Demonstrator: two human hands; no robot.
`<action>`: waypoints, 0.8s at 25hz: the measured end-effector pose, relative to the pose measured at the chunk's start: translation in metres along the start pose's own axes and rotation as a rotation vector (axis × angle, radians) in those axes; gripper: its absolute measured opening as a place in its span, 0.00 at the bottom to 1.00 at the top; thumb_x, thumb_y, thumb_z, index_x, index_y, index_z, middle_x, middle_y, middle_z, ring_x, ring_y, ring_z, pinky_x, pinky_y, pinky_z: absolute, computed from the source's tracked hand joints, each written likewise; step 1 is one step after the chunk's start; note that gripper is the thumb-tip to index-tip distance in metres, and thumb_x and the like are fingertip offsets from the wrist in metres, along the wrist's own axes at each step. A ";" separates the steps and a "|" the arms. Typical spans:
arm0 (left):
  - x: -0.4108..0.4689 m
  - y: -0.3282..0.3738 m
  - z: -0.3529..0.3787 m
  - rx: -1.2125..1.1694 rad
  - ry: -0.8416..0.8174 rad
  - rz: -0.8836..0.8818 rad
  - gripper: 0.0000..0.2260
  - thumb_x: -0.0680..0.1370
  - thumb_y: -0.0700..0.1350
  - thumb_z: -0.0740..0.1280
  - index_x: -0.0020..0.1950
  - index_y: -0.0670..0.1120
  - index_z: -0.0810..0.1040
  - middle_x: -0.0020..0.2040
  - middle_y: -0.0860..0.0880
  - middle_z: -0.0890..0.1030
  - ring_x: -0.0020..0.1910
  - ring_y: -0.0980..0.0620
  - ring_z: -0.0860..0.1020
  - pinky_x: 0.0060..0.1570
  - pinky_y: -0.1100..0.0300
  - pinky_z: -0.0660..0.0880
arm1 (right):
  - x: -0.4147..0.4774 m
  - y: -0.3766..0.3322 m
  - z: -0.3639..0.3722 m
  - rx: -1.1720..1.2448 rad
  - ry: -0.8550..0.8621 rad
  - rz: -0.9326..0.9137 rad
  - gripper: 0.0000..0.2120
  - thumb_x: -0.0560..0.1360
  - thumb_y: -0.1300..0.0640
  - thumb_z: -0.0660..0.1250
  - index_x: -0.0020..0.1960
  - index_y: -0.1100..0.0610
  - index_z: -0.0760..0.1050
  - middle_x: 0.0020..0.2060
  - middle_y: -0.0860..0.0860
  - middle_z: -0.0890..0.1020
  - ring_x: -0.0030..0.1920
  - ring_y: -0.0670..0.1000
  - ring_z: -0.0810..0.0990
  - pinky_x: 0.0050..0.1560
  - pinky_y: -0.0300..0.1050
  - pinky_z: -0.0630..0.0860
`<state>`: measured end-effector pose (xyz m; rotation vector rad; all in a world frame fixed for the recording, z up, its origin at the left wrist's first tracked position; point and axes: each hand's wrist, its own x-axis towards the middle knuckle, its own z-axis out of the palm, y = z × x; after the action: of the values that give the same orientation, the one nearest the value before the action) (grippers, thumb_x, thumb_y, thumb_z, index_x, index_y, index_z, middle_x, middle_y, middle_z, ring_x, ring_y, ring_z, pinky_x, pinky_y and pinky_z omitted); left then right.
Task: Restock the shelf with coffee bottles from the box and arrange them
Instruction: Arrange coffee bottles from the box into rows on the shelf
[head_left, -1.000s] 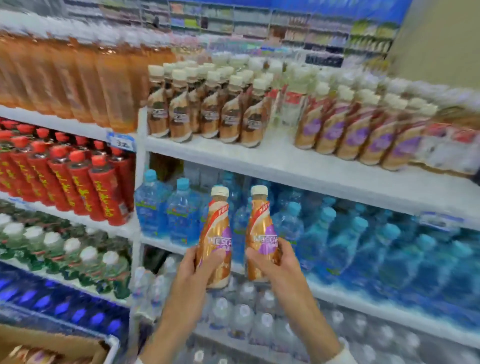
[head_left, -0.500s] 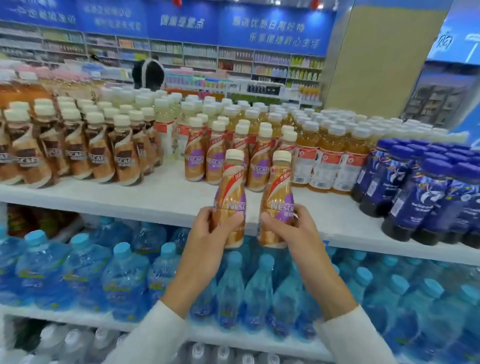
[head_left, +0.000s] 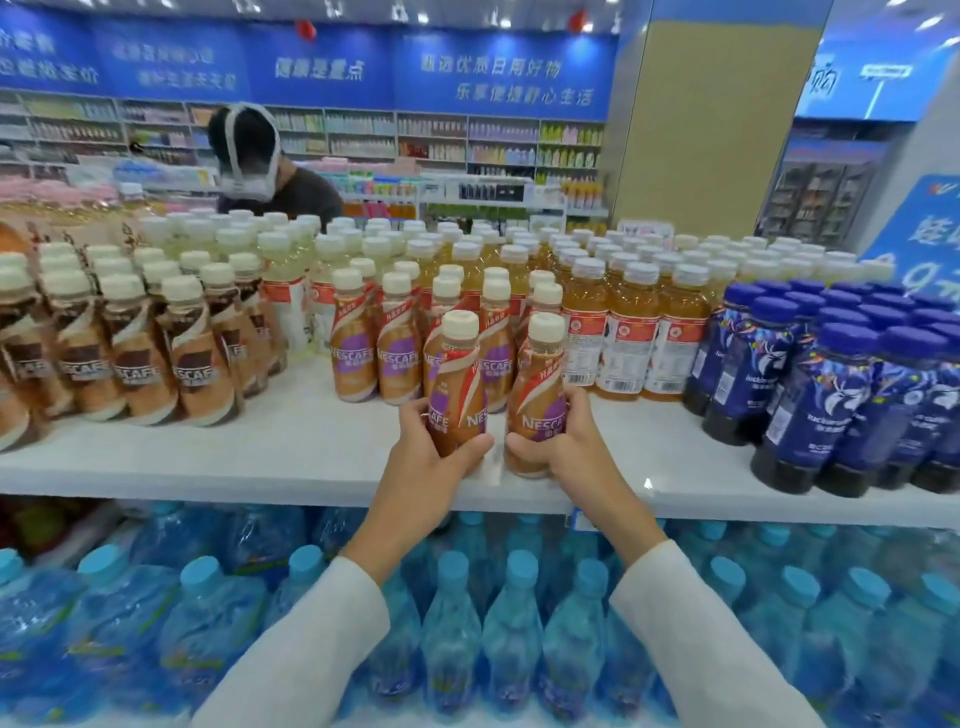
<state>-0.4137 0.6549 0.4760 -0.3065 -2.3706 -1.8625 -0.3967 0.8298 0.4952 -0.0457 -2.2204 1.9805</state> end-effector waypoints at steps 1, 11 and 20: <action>-0.001 0.000 -0.001 0.008 0.002 -0.006 0.29 0.75 0.54 0.75 0.68 0.57 0.62 0.62 0.58 0.75 0.56 0.62 0.75 0.51 0.69 0.69 | -0.001 0.002 -0.002 -0.011 -0.005 -0.004 0.36 0.70 0.66 0.77 0.70 0.53 0.61 0.60 0.47 0.78 0.58 0.42 0.78 0.49 0.35 0.76; -0.008 0.002 -0.004 0.107 0.177 0.069 0.37 0.64 0.58 0.81 0.64 0.54 0.64 0.58 0.55 0.74 0.54 0.56 0.77 0.50 0.62 0.77 | -0.007 0.008 -0.012 -0.051 0.034 -0.085 0.29 0.71 0.73 0.72 0.68 0.55 0.71 0.59 0.49 0.81 0.60 0.50 0.80 0.56 0.41 0.80; 0.006 -0.007 -0.025 -0.009 -0.117 0.050 0.20 0.78 0.44 0.72 0.65 0.54 0.68 0.65 0.53 0.78 0.62 0.55 0.78 0.56 0.64 0.74 | -0.016 0.016 0.007 -0.316 0.157 -0.140 0.39 0.65 0.44 0.81 0.70 0.47 0.66 0.62 0.44 0.74 0.60 0.43 0.76 0.57 0.41 0.78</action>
<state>-0.4223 0.6296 0.4763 -0.4844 -2.4045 -1.8825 -0.3835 0.8226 0.4774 -0.0785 -2.3388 1.4881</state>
